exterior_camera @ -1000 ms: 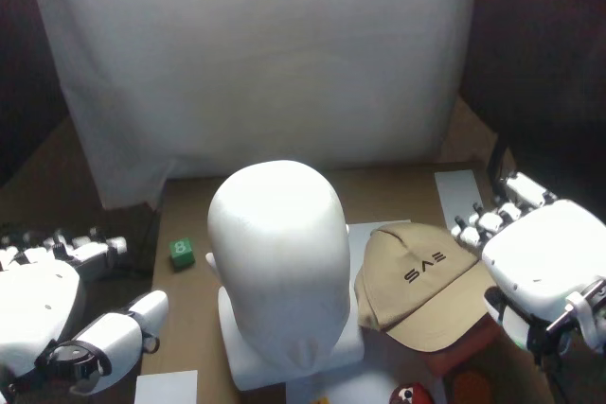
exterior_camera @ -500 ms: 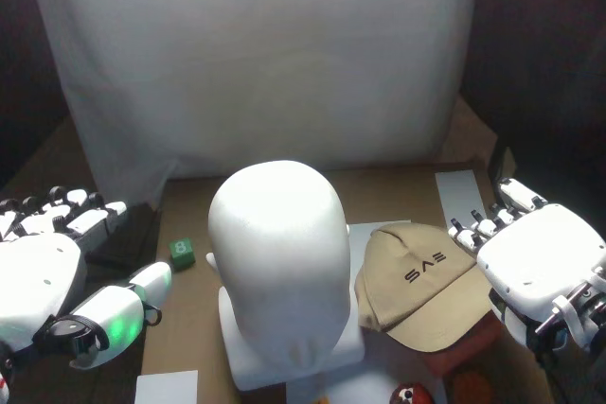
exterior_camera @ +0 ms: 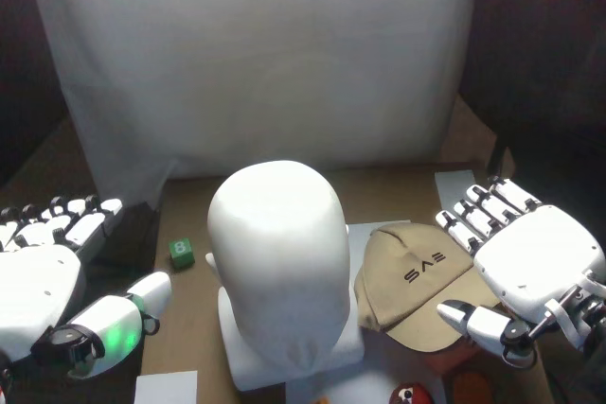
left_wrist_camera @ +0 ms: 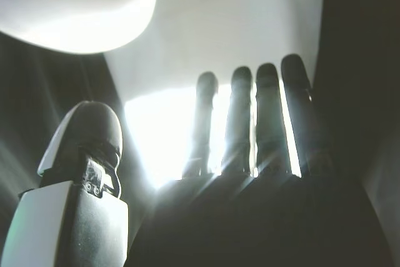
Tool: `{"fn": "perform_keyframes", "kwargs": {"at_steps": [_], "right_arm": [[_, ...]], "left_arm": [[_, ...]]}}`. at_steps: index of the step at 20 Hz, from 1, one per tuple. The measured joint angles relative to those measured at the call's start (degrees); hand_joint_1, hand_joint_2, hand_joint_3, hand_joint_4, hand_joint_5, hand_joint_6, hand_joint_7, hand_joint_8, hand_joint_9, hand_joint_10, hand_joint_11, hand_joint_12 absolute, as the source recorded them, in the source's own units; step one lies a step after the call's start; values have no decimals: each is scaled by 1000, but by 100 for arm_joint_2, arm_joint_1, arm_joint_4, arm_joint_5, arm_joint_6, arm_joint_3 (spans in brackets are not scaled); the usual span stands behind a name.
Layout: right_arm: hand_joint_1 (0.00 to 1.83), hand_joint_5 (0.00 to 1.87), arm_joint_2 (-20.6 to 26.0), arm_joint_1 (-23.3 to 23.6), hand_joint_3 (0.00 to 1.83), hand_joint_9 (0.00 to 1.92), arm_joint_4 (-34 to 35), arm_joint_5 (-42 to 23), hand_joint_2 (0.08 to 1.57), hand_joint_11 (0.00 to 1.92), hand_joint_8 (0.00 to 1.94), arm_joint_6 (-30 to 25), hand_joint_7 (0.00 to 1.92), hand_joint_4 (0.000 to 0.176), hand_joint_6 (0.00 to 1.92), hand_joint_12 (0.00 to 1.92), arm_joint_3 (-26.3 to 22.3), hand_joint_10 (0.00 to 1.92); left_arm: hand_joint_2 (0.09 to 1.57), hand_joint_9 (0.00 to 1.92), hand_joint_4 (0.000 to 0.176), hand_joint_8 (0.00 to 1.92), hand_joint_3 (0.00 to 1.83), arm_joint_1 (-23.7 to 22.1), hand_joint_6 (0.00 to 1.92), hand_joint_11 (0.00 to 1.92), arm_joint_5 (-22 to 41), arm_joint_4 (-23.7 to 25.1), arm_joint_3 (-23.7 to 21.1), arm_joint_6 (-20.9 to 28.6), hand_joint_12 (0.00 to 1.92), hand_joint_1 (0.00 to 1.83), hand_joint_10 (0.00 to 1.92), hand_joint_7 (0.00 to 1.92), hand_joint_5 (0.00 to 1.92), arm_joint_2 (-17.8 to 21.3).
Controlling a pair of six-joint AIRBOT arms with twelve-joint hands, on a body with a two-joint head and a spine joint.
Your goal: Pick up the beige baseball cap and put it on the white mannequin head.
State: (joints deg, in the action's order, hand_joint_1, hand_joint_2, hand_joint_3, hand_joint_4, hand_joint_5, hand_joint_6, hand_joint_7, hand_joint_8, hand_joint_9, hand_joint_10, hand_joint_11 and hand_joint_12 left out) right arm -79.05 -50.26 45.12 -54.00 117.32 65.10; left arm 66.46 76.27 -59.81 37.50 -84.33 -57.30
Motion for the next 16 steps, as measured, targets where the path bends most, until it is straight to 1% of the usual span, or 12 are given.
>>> {"fn": "perform_keyframes", "kwargs": {"at_steps": [1, 2, 5, 6, 7, 10, 14, 16], "right_arm": [[0, 194, -24, -17, 0, 168, -74, 2, 1204, 0, 0, 7, 236, 4, 0, 743, 74, 0], [0, 173, -42, -37, 0, 133, -136, -7, 1172, 0, 0, 46, 193, 6, 1, 687, 131, 2], [0, 167, -136, -61, 0, 123, -153, 59, 1163, 0, 0, 74, 181, 6, 1, 670, 284, 2], [0, 165, -162, -70, 0, 126, -192, 81, 1138, 0, 1, 72, 184, 38, 0, 667, 339, 3], [0, 165, -190, -109, 0, 127, -348, 72, 1131, 0, 1, 72, 185, 46, 0, 663, 404, 3], [0, 165, -306, -184, 0, 127, -616, 131, 1129, 0, 1, 92, 185, 46, 0, 659, 605, 3], [0, 165, -481, -186, 0, 128, -619, 201, 1128, 0, 1, 114, 185, 46, 0, 657, 964, 3], [0, 165, -605, -227, 0, 128, -625, 238, 1128, 0, 1, 92, 185, 46, 0, 655, 1222, 2]], "left_arm": [[1244, 118, 86, 0, 0, 15, 0, 0, -7, 28, 33, 0, 526, 38, 0, 111, 125, -37], [1229, 91, 78, 3, 0, 22, 1, 0, -7, 31, 74, 4, 455, 7, 2, 82, 111, -74], [1224, 84, 76, 3, 0, 22, 1, 0, -9, 31, 144, 28, 433, 0, 1, 74, 108, -133], [1205, 62, 67, 2, 0, 22, 0, 0, -17, 24, 155, 39, 350, 0, 5, 75, 107, -155], [1200, 57, 64, 1, 0, 22, 0, 0, -37, 28, 177, 50, 327, 0, 5, 76, 107, -173], [1199, 57, 64, 1, 0, 22, 0, 0, -2, 2, 225, 68, 322, 0, 4, 76, 107, -240], [1199, 58, 64, 1, 0, 105, 0, 0, -22, 96, 323, 129, 320, 0, 4, 76, 107, -363], [1198, 58, 64, 1, 0, 131, 0, 0, -2, 116, 356, 166, 318, 0, 3, 76, 107, -444]]}}
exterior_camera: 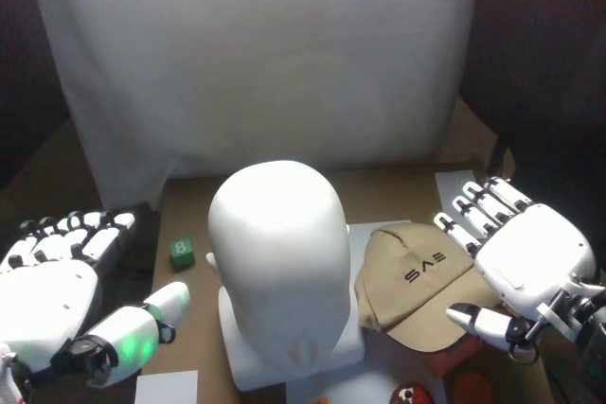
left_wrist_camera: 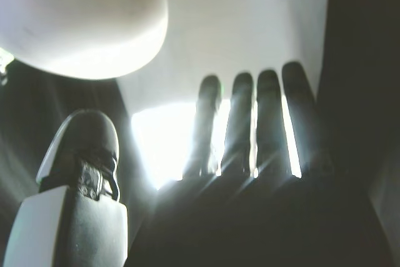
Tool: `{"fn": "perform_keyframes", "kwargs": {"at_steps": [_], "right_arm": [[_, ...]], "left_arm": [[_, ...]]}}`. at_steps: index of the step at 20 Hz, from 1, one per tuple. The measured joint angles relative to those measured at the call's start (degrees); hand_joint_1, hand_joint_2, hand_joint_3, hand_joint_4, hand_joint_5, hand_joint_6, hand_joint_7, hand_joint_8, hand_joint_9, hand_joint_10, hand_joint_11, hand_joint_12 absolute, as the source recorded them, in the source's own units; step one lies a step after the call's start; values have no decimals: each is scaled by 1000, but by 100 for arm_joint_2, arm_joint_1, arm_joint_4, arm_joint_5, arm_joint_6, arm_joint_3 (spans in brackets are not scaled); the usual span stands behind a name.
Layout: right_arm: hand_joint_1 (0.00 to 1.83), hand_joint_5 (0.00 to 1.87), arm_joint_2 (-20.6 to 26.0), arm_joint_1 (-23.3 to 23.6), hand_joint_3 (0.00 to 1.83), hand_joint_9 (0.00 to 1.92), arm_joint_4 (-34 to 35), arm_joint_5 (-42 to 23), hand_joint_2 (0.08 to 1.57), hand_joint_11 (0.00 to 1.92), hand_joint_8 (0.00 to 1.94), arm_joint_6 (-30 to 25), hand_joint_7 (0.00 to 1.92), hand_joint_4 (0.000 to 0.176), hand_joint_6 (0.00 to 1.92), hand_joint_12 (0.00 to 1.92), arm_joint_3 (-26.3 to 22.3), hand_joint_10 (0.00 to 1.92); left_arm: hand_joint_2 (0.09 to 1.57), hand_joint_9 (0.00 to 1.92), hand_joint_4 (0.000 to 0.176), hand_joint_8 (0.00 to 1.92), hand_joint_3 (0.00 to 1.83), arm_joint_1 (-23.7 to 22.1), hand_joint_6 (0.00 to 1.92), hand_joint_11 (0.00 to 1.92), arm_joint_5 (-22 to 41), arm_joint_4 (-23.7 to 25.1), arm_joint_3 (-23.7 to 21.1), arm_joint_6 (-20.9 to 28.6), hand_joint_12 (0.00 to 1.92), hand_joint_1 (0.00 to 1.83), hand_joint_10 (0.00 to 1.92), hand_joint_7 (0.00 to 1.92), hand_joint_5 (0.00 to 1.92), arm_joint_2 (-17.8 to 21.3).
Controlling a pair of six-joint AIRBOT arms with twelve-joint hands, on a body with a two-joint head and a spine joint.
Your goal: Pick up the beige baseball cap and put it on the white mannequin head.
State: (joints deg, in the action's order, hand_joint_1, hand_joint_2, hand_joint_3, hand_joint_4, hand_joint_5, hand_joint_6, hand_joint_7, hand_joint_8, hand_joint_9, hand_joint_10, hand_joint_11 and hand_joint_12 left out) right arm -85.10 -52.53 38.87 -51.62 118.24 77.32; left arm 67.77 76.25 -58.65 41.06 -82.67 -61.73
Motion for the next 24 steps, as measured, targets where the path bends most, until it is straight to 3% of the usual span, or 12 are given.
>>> {"fn": "perform_keyframes", "kwargs": {"at_steps": [1, 4, 5, 9, 10, 19, 20, 24], "right_arm": [[0, 145, -44, -15, 0, 123, 7, 79, 1099, 0, 0, -120, 181, 50, 3, 595, 103, 0], [0, 140, -81, -15, 0, 122, 15, 503, 1090, 0, 0, -339, 180, 51, 3, 577, 308, 0], [0, 133, -98, -15, 0, 108, 50, 555, 1060, 0, 1, -348, 171, 40, 1, 521, 337, 2], [0, 131, -122, -11, 0, 105, 37, 619, 1051, 0, 1, -363, 169, 36, 0, 504, 330, 3], [0, 184, -122, -11, 0, 170, 31, 614, 1036, 0, 6, -365, 232, 2, 9, 699, 330, 14], [0, 201, -76, 39, 0, 192, 44, 780, 1027, 0, 3, -601, 253, 0, 6, 761, 203, 10], [275, 199, -55, 66, 0, 187, 37, 839, 1013, 0, 3, -682, 245, 0, 4, 749, 173, 7], [347, 201, 170, 289, 0, 189, 33, 1163, 1008, 0, 3, -1305, 246, 0, 4, 744, -103, 6]], "left_arm": [[1190, 51, 53, 0, 0, 20, 3, 0, -4, 9, 26, 7, 318, 0, 0, 75, 115, -33], [1187, 49, 50, 0, 0, 103, 4, 0, -61, 114, 85, 24, 317, 0, 0, 74, 117, -103], [1190, 43, 47, 0, 0, 122, 7, 0, -87, 105, 109, 35, 349, 0, 0, 70, 136, -109], [1190, 42, 47, 0, 0, 177, 6, 0, -85, 125, 282, 160, 358, 0, 0, 69, 141, -240], [1155, 52, 22, 1, 0, 186, 5, 0, -92, 201, 352, 186, 397, 0, 2, 74, 121, -286], [1143, 55, 16, 1, 0, 389, 3, 0, -125, 334, 544, 498, 404, 0, 2, 76, 116, -422], [1143, 59, 7, 2, 0, 446, 2, 0, -81, 315, 544, 549, 392, 0, 2, 83, 116, -422], [1142, 60, 5, 2, 0, 492, 1, 0, -37, 361, 549, 577, 388, 0, 2, 85, 116, -455]]}}
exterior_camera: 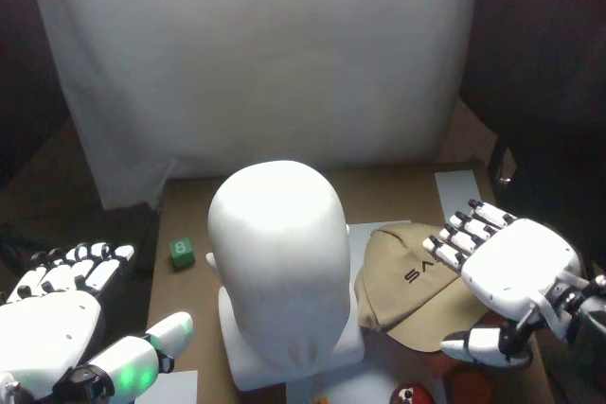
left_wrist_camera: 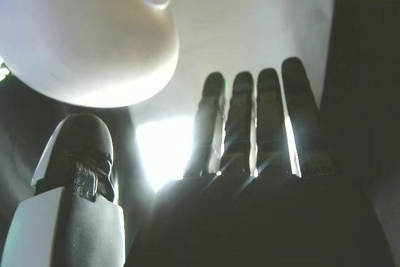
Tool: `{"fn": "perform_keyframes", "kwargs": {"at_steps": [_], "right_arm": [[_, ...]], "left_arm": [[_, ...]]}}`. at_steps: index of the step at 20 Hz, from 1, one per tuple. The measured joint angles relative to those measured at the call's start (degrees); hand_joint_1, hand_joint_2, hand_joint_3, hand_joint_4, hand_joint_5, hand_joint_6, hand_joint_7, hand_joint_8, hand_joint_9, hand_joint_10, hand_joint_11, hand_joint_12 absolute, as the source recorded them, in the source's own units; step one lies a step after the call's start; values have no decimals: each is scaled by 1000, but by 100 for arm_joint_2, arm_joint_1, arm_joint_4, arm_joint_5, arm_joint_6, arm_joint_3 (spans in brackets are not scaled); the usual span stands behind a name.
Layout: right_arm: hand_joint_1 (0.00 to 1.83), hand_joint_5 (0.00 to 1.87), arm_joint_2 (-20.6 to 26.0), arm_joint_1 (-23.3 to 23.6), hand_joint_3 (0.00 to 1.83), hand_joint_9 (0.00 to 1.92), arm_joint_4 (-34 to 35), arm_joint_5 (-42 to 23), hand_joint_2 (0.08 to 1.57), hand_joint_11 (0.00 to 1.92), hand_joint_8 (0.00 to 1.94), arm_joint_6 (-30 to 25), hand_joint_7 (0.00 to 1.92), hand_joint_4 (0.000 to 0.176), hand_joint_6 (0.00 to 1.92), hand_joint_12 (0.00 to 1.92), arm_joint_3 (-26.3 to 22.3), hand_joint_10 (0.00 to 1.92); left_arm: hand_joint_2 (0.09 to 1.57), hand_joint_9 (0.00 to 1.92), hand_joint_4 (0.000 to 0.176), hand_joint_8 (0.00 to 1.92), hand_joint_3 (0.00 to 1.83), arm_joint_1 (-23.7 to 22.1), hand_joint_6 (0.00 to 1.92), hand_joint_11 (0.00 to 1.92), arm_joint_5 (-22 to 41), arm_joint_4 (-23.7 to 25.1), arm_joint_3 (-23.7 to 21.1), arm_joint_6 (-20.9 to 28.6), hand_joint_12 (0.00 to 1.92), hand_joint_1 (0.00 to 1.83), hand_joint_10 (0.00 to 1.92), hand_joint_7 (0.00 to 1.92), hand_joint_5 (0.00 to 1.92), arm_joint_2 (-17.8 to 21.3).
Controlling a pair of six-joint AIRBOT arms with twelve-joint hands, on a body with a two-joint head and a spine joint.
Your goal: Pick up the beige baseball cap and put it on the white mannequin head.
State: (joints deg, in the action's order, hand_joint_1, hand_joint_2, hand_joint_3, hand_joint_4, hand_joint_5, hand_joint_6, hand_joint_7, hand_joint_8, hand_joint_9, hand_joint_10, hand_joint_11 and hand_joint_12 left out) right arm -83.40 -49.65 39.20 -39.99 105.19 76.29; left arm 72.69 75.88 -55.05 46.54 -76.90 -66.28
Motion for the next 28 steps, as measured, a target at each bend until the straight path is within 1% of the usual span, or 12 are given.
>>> {"fn": "perform_keyframes", "kwargs": {"at_steps": [2, 3, 4, 6, 7, 8, 10, 11, 12, 22, 24, 28], "right_arm": [[369, 200, 22, 35, 0, 189, -9, -11, 1013, 0, 2, -39, 245, 0, 3, 743, -37, 5], [814, 229, 20, 35, 0, 211, -4, 7, 1042, 0, 7, -37, 268, 0, 10, 767, -39, 11], [914, 236, 20, 35, 0, 217, 11, 24, 1046, 0, 7, -46, 273, 0, 11, 774, -44, 11], [937, 238, 20, 35, 0, 218, -4, 31, 1047, 0, 6, -44, 274, 0, 10, 776, -55, 10], [1191, 232, 22, 35, 31, 230, 20, 31, 1130, 0, 8, -44, 284, 0, 6, 780, -55, 13], [1251, 231, 22, 35, 33, 233, 20, 28, 1146, 0, 7, -44, 287, 0, 5, 785, -55, 12], [1265, 230, 22, 35, 32, 234, 2, 57, 1151, 0, 6, -83, 287, 0, 4, 787, -59, 11], [1282, 235, 24, 35, 26, 234, 17, 57, 1154, 0, 2, -85, 283, 0, 4, 810, -61, 7], [1295, 236, 33, 35, 22, 244, 17, 59, 1161, 0, 5, -87, 296, 0, 3, 835, -68, 8], [1294, 254, 35, 28, 18, 258, 11, 44, 1169, 0, 4, -74, 306, 0, 8, 848, -68, 10], [1318, 246, 35, 4, 11, 259, 9, 55, 1163, 0, 2, -63, 307, 0, 3, 888, -57, 6], [1320, 247, -57, -111, 7, 262, 7, 87, 1163, 0, 1, -42, 310, 0, 2, 920, 214, 4]], "left_arm": [[1142, 60, 4, 2, 0, 22, 1, 0, -2, 17, 2, 7, 387, 0, 2, 85, 116, -42], [1147, 76, 0, 7, 0, 24, 8, 0, -11, 15, 26, 9, 422, 0, 6, 110, 145, -79], [1148, 80, 0, 8, 0, 31, 9, 0, -24, 11, 44, 48, 429, 0, 6, 115, 151, -90], [1148, 81, 0, 7, 0, 35, 9, 0, -26, 22, 59, 55, 431, 0, 6, 117, 153, -90], [1152, 68, 0, 1, 1, 35, 1, 0, -17, 20, 59, 55, 426, 0, 1, 77, 129, -90], [1153, 65, 0, 0, 2, 35, 0, 0, -22, 24, 59, 55, 424, 0, 0, 69, 123, -90], [1154, 64, 0, 0, 2, 35, 0, 0, -20, 63, 59, 55, 422, 0, 0, 67, 121, -90], [1154, 26, 0, 3, 1, 35, 2, 0, -20, 61, 59, 55, 328, 0, 2, 36, 86, -90], [1161, 15, 0, 4, 4, 35, 4, 0, -22, 61, 59, 55, 311, 0, 1, 33, 85, -90], [1158, 42, 0, 7, 0, 42, 2, 0, -13, 90, 61, 170, 329, 0, 9, 47, 88, -90], [1158, 60, 0, 12, 0, 42, 10, 0, -11, 111, 83, 181, 372, 0, 9, 90, 126, -90], [1158, 62, 0, 10, 0, 48, 8, 0, 13, 142, 52, 249, 374, 0, 8, 93, 128, -90]]}}
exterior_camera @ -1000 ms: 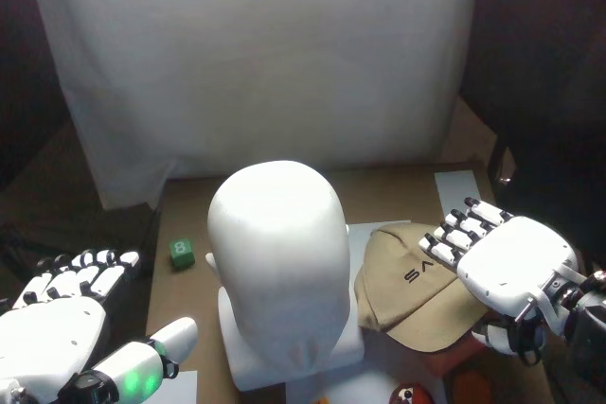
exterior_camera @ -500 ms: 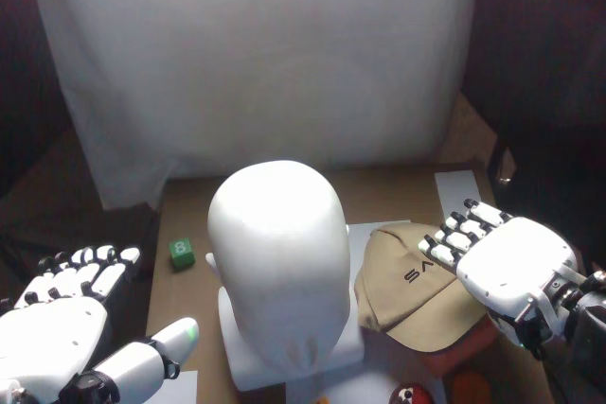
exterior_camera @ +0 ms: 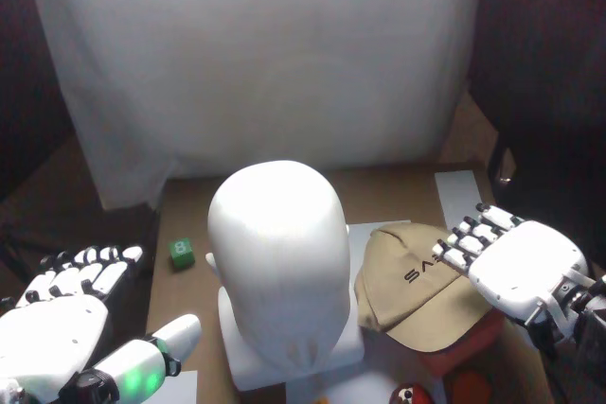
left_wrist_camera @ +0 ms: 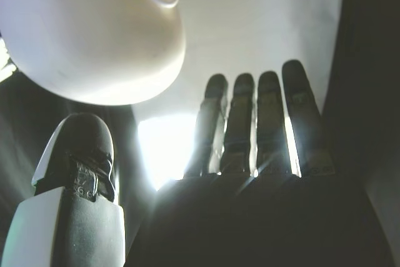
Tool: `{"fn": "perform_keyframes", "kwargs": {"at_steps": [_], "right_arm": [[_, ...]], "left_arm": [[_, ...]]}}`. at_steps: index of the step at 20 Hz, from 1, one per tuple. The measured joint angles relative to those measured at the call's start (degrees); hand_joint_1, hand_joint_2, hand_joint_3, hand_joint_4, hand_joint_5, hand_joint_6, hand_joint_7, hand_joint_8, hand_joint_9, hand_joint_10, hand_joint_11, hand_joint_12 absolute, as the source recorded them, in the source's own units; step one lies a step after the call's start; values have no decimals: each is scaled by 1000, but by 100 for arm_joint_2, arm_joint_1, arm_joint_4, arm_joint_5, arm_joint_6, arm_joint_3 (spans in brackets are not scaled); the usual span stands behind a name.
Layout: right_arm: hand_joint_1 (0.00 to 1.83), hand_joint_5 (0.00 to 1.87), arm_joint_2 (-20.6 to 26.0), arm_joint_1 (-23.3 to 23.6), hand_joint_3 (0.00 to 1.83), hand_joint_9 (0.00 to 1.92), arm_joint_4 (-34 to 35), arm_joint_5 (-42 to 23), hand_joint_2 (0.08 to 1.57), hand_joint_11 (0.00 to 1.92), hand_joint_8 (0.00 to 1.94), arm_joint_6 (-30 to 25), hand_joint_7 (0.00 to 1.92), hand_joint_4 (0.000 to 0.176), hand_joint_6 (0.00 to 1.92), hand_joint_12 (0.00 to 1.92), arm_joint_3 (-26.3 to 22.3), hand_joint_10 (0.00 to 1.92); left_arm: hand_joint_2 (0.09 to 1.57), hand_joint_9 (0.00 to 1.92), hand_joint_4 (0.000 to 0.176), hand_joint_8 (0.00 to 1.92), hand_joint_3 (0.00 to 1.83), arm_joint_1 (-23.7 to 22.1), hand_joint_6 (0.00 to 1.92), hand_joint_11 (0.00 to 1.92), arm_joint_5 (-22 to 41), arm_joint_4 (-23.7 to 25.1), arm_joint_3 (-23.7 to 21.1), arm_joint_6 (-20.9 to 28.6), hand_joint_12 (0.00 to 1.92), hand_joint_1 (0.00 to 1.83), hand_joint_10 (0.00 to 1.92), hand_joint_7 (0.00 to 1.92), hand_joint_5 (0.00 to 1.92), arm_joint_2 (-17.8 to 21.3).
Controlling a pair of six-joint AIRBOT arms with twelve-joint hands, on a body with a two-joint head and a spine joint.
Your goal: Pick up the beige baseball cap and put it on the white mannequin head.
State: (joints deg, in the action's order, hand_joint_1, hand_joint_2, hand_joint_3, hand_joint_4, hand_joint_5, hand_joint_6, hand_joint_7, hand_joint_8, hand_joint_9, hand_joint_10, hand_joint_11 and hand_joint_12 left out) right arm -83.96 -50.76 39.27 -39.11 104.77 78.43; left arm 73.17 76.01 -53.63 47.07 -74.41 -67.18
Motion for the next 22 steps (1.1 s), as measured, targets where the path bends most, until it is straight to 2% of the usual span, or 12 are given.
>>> {"fn": "perform_keyframes", "kwargs": {"at_steps": [10, 15, 22], "right_arm": [[1411, 294, -673, -94, 4, 277, -26, 164, 1160, 0, 5, 2, 335, 0, 12, 942, 1032, 6], [1432, 291, -1023, -94, 6, 273, -33, 380, 1168, 0, 3, -243, 341, 0, 6, 904, 1534, 2], [1453, 288, -1384, -94, 7, 257, -39, 518, 1174, 0, 0, -621, 331, 0, 1, 872, 2028, 0]], "left_arm": [[1157, 59, 0, 4, 0, 9, 1, 0, 98, 46, -61, 81, 311, 0, 2, 69, 109, 59], [1164, 39, 0, 0, 2, 9, 0, 0, 107, -11, -155, 81, 271, 0, 1, 60, 100, 98], [1169, 61, 0, 2, 2, 4, 1, 0, 162, -116, -190, 81, 363, 0, 3, 93, 118, 96]]}}
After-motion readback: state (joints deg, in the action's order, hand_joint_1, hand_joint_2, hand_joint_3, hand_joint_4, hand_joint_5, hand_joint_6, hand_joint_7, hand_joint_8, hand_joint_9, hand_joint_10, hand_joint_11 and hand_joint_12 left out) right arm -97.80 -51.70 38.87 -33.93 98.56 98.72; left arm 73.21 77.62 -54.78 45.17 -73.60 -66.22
